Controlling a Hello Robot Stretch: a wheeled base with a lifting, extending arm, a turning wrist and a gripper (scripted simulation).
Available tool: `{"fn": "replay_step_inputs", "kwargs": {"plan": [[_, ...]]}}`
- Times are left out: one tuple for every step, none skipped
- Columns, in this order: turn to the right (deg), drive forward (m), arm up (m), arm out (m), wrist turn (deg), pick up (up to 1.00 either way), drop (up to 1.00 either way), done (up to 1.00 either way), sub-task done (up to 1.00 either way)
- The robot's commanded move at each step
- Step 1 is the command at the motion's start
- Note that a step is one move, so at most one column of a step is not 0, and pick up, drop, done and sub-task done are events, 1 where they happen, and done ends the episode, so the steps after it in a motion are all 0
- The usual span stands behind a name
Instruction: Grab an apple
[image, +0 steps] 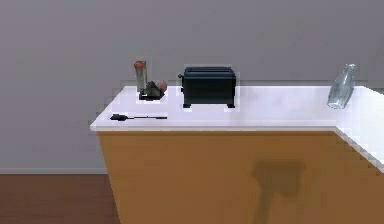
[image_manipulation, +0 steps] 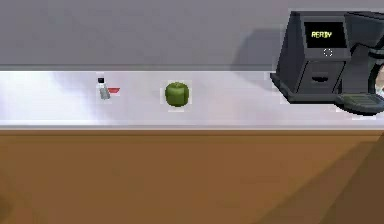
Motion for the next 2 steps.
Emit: {"fn": "replay_step_inputs", "kwargs": {"plan": [[0.0, 0.0, 0.5, 0.0, 0.0, 0.0, 0.0, 0.0, 0.0], [0.0, 0.0, 0.38, 0.0, 0.0, 0.0, 0.0, 0.0, 0.0]]}}
